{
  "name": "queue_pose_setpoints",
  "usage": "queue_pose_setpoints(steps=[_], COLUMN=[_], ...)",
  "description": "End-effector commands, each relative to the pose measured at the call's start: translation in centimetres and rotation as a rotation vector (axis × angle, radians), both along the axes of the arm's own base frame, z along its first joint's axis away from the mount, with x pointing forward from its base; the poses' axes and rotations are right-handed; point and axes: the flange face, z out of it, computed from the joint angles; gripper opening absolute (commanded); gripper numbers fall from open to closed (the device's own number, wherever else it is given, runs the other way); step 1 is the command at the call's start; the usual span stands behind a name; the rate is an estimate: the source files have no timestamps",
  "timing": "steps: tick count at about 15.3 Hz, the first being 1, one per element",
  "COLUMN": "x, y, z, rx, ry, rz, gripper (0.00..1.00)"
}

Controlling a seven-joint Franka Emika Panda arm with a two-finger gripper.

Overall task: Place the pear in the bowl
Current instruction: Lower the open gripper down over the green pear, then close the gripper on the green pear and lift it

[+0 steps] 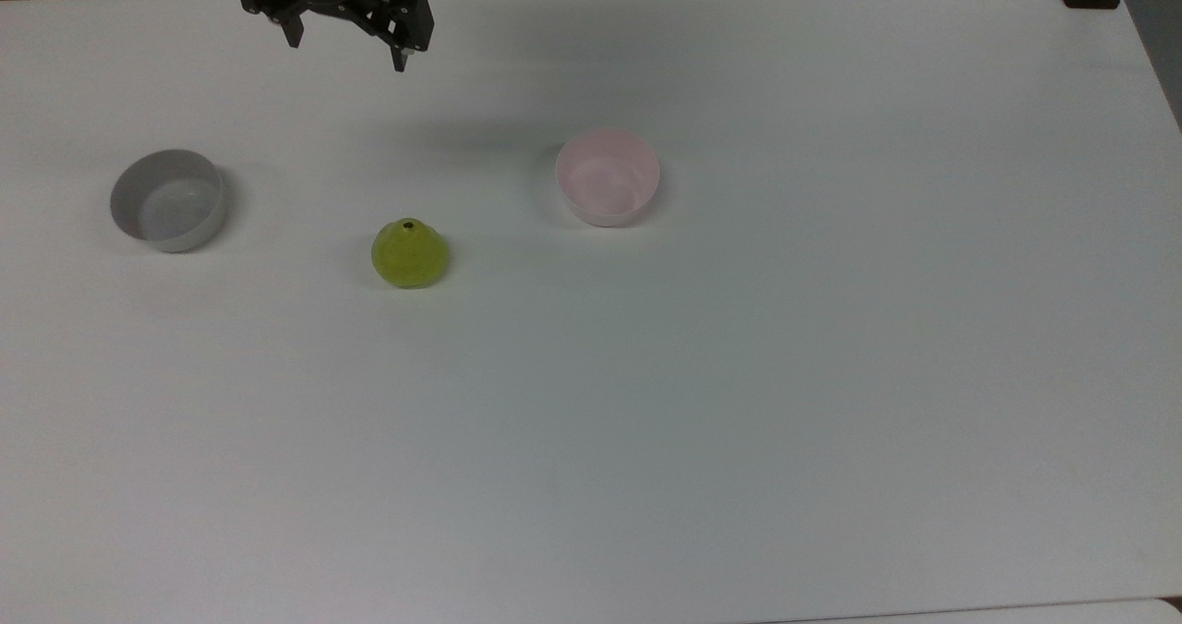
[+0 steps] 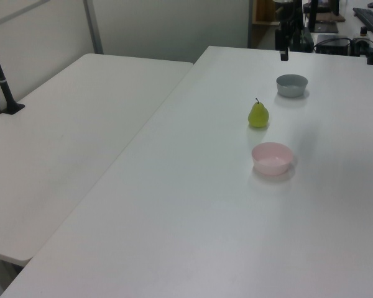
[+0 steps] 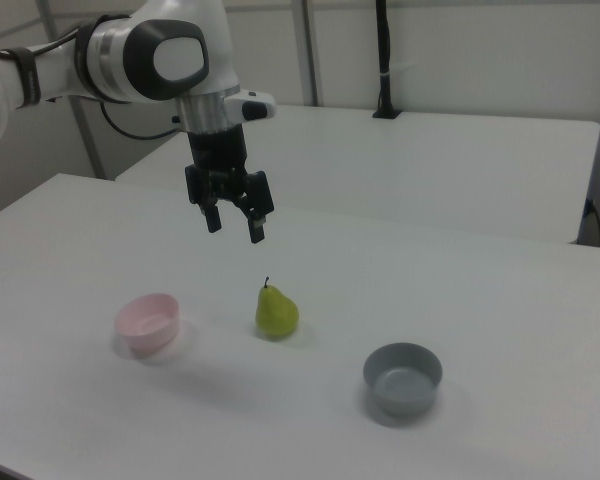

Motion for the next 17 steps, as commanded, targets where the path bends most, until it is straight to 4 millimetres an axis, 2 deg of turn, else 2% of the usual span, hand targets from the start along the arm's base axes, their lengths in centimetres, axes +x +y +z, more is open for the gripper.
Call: queue_pose_setpoints(steps=[1,3,6,9,12,14,16,17], x=[0.8,1.4,3.5,5.7,7.0,7.9,8.4,8.6], y=[-0.1,0.0,0.1,-0.3,0.3,2.3,2.8,3.8], z=[-1.8,-3.7,-6.8,-11.1,-15.2,-17.8,-19.9,-20.6], rx=[0.023,0.026,0.020,-0.003,-0.019,-0.027,-0.032,-0.034], ry=[0.015,0.049,0.020,-0.001,0.023,0.029,0.035,0.037], rz=[0.095,0.123,0.152,0.163,0.209,0.249,0.259,0.274], gripper=[1.00,1.00,1.00,1.00,1.00,1.00,1.00,1.00])
